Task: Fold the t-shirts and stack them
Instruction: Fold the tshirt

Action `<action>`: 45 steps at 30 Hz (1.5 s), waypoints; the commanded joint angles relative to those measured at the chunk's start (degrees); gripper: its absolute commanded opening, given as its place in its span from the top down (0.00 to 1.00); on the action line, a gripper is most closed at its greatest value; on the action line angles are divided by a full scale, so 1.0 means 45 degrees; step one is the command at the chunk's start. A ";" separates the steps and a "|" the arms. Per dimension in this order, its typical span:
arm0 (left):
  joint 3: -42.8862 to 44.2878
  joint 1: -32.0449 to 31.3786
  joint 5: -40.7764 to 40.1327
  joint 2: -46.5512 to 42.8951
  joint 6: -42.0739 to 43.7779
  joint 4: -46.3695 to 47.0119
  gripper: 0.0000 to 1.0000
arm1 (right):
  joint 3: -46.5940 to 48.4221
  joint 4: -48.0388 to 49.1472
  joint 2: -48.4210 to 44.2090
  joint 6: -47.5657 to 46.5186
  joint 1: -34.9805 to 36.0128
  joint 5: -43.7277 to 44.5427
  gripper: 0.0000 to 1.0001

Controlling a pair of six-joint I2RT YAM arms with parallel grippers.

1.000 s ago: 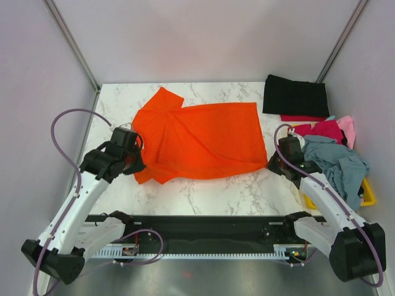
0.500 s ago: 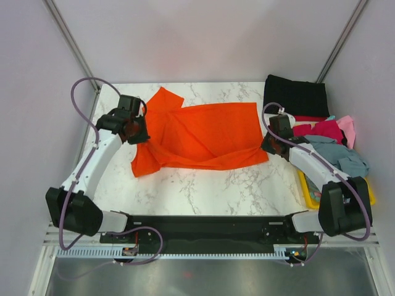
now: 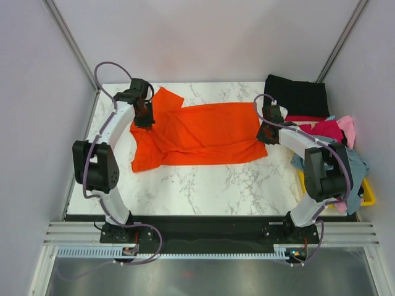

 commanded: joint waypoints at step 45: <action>-1.1823 0.1314 0.0259 -0.8124 -0.6372 0.6195 0.30 | -0.3344 0.2674 -0.1863 0.0007 -0.2016 -0.3763 0.26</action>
